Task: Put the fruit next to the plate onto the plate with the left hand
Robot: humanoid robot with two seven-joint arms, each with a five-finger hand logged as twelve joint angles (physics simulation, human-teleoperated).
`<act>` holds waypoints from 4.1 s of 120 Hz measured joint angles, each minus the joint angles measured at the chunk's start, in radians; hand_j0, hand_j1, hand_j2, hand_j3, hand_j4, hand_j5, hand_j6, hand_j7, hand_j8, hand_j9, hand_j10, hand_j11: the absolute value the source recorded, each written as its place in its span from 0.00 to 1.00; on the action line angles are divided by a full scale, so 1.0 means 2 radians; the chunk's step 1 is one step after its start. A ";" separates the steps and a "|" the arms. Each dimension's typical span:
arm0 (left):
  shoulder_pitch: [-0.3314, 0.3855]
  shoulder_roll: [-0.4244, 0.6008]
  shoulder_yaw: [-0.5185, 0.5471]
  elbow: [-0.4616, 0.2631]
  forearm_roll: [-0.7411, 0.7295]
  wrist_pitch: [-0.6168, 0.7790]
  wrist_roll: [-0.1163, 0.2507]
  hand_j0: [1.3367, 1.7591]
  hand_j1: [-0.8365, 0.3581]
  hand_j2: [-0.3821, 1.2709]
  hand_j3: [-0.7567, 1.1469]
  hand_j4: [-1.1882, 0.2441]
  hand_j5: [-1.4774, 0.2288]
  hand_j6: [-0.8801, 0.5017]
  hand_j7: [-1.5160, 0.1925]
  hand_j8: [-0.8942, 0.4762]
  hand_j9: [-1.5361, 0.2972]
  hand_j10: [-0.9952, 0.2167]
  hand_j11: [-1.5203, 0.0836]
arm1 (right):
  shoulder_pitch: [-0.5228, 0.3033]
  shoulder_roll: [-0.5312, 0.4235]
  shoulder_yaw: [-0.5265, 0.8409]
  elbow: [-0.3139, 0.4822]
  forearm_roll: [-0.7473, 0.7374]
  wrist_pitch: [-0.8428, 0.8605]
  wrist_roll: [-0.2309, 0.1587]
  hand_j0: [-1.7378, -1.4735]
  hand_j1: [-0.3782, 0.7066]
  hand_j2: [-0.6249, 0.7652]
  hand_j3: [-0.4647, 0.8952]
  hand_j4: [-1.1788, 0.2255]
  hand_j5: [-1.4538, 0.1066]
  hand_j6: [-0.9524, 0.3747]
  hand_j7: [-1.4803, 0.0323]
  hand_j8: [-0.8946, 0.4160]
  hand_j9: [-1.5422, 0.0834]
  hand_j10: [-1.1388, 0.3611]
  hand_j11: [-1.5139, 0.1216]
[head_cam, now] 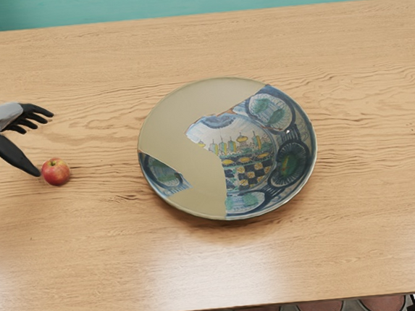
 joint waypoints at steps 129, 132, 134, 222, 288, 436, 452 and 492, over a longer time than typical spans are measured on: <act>-0.207 -0.129 0.345 -0.037 -0.083 0.237 0.114 0.76 0.74 0.26 0.40 0.65 0.67 0.45 0.69 0.46 0.66 0.61 0.74 | 0.004 0.000 0.001 -0.001 0.000 0.000 0.000 0.30 0.07 0.44 0.34 0.81 0.90 0.69 0.95 0.65 0.92 0.73 0.90; -0.207 -0.129 0.349 -0.037 -0.085 0.242 0.114 0.76 0.74 0.26 0.40 0.65 0.67 0.45 0.69 0.46 0.66 0.61 0.74 | 0.004 0.000 0.001 -0.001 0.000 0.000 0.000 0.30 0.07 0.44 0.34 0.81 0.90 0.69 0.95 0.65 0.92 0.73 0.90; -0.207 -0.129 0.351 -0.037 -0.086 0.245 0.114 0.76 0.74 0.26 0.40 0.65 0.67 0.45 0.69 0.46 0.66 0.61 0.74 | 0.004 0.000 0.001 -0.001 0.000 0.000 0.000 0.30 0.07 0.44 0.34 0.81 0.90 0.69 0.95 0.65 0.92 0.73 0.90; -0.183 -0.181 0.363 0.013 -0.100 0.305 0.114 0.76 0.71 0.27 0.40 0.63 0.65 0.43 0.67 0.44 0.64 0.58 0.72 | 0.005 0.000 0.001 -0.001 0.000 0.000 0.000 0.30 0.07 0.44 0.34 0.81 0.90 0.69 0.95 0.65 0.92 0.73 0.90; -0.167 -0.230 0.362 0.057 -0.106 0.317 0.114 0.76 0.61 0.28 0.40 0.56 0.58 0.36 0.60 0.37 0.57 0.51 0.64 | 0.005 0.000 0.001 -0.001 0.000 0.000 0.000 0.30 0.07 0.44 0.34 0.81 0.90 0.69 0.95 0.65 0.92 0.73 0.90; -0.157 -0.225 0.363 0.071 -0.113 0.316 0.112 0.69 0.34 0.47 0.62 0.31 0.26 0.34 0.41 0.35 0.41 0.38 0.28 | 0.005 0.000 0.001 0.000 0.000 0.000 0.000 0.30 0.07 0.44 0.34 0.81 0.90 0.69 0.95 0.65 0.92 0.73 0.90; -0.181 -0.207 0.364 0.060 -0.124 0.300 0.114 0.69 0.28 0.55 0.51 0.28 0.21 0.40 0.29 0.43 0.30 0.42 0.23 | 0.005 0.000 0.001 0.000 0.000 0.000 0.000 0.30 0.07 0.44 0.34 0.81 0.90 0.69 0.95 0.65 0.92 0.73 0.90; -0.277 -0.205 0.363 0.022 -0.226 0.240 0.113 0.69 0.31 0.53 0.42 0.23 0.21 0.40 0.21 0.46 0.20 0.40 0.18 | 0.006 0.000 0.001 0.001 0.000 0.000 0.000 0.30 0.07 0.44 0.34 0.81 0.90 0.69 0.95 0.65 0.92 0.73 0.90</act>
